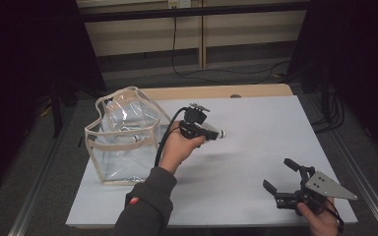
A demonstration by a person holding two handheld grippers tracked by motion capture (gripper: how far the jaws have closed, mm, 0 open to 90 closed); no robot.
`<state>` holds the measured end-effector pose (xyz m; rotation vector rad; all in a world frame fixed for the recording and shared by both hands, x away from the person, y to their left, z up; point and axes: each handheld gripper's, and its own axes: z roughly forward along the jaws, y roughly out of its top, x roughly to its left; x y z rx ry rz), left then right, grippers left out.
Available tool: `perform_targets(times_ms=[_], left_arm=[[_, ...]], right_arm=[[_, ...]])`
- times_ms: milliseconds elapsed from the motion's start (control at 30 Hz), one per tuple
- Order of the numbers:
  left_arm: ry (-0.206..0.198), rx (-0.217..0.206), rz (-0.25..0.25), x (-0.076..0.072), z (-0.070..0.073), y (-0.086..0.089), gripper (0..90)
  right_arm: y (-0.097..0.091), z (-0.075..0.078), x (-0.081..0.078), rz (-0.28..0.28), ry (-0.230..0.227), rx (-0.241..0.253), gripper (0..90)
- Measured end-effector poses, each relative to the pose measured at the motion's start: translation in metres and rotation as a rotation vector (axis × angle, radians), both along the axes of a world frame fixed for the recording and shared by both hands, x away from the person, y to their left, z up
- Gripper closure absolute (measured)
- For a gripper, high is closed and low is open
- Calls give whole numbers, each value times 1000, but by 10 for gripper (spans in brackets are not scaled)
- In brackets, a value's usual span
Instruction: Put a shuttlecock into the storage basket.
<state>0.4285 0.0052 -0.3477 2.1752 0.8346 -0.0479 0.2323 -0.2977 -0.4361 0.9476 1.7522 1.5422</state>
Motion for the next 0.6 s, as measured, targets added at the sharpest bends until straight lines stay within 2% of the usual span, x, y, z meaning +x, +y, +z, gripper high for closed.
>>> perform_targets(times_ms=[600], left_arm=[[15,21,2,1,17,10,893]], right_arm=[[0,0,0,-2,3,0,23]])
